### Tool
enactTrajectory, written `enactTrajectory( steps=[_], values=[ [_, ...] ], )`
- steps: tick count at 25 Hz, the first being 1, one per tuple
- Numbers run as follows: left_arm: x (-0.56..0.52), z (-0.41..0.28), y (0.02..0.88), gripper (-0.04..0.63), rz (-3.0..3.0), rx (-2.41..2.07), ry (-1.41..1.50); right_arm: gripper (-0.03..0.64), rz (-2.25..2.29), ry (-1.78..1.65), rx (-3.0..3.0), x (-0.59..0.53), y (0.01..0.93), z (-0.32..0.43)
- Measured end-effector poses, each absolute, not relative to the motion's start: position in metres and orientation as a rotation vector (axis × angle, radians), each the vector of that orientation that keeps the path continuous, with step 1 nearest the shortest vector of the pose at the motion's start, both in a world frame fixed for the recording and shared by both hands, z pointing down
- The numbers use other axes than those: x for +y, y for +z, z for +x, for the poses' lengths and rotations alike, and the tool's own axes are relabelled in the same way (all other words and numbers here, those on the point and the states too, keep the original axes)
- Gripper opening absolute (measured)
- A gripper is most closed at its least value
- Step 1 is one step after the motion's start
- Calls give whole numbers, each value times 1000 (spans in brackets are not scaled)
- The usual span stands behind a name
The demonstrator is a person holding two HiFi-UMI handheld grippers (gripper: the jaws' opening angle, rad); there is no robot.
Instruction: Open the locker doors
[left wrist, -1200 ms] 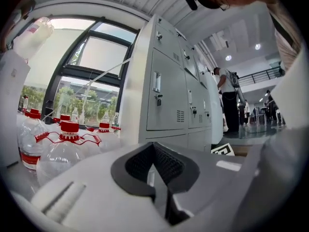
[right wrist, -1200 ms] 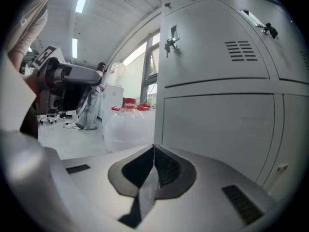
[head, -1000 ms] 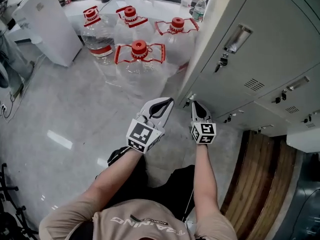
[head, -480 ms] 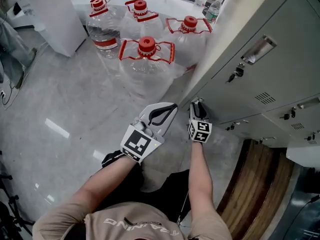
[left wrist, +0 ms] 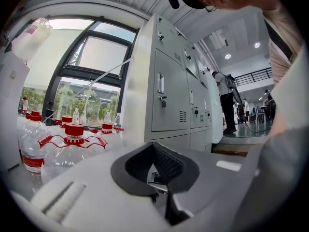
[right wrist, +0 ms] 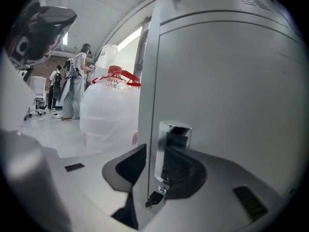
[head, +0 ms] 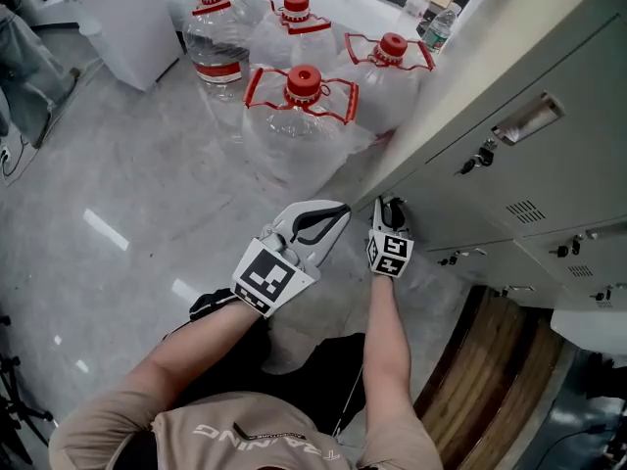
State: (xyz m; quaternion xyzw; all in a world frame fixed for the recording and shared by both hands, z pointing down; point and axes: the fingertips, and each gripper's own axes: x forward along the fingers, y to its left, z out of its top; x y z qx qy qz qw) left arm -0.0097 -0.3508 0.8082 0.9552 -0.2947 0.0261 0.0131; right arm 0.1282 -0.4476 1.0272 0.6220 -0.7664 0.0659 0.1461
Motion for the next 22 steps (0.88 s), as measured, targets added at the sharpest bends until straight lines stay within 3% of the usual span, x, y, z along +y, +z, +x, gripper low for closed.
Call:
enactTrajectory(
  steps=[22],
  values=[
    [-320,32,801,6,3004,-806,51,103,1792,232,-2245,-280,1027,127]
  ],
)
